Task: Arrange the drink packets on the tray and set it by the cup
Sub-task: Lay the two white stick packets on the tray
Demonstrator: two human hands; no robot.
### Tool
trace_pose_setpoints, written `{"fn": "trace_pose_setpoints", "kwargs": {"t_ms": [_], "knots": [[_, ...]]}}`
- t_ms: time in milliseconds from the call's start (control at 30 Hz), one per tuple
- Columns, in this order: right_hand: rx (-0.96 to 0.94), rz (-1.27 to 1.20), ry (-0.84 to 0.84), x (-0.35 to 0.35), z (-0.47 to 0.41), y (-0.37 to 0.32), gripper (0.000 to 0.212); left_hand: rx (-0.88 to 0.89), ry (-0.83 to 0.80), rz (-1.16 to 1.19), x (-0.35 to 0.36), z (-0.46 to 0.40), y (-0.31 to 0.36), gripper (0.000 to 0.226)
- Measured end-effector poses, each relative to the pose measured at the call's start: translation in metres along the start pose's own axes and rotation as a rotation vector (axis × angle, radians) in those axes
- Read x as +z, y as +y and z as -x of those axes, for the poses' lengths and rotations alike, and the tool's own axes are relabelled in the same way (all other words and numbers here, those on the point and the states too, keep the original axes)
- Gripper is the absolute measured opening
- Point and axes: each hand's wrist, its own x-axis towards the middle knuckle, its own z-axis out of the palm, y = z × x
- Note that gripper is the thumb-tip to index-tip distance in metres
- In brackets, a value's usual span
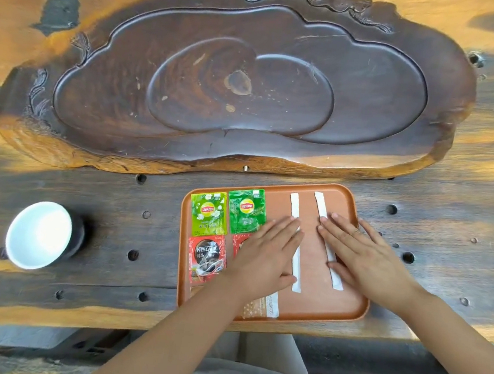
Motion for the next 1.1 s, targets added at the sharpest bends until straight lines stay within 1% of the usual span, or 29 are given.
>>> {"fn": "trace_pose_setpoints", "kwargs": {"t_ms": [300,700,800,867,933,1000,1033,1100], "knots": [[0.015,-0.077,0.035,0.002,0.008,-0.016,0.059,-0.03,-0.005,0.077,0.004,0.01,0.007,0.079],[0.014,-0.066,-0.003,0.0,0.008,-0.016,0.059,-0.018,0.009,0.082,0.008,0.011,0.007,0.078],[0.004,-0.062,0.018,0.002,0.009,-0.017,0.059,-0.028,0.016,0.098,0.009,0.011,0.007,0.078],[0.006,-0.062,0.066,0.001,0.01,-0.019,0.056,-0.042,0.034,0.11,0.007,0.012,0.007,0.075],[0.031,-0.079,0.144,-0.003,0.011,-0.022,0.052,-0.057,0.089,0.134,0.002,0.014,0.007,0.068],[0.085,-0.115,0.243,-0.01,0.011,-0.027,0.046,-0.089,0.184,0.18,-0.007,0.021,0.008,0.056],[0.135,-0.137,0.286,-0.013,0.011,-0.029,0.044,-0.135,0.255,0.21,-0.012,0.027,0.007,0.049],[0.284,-0.179,0.33,-0.019,0.01,-0.033,0.04,-0.314,0.415,0.242,-0.023,0.043,-0.002,0.039]]}}
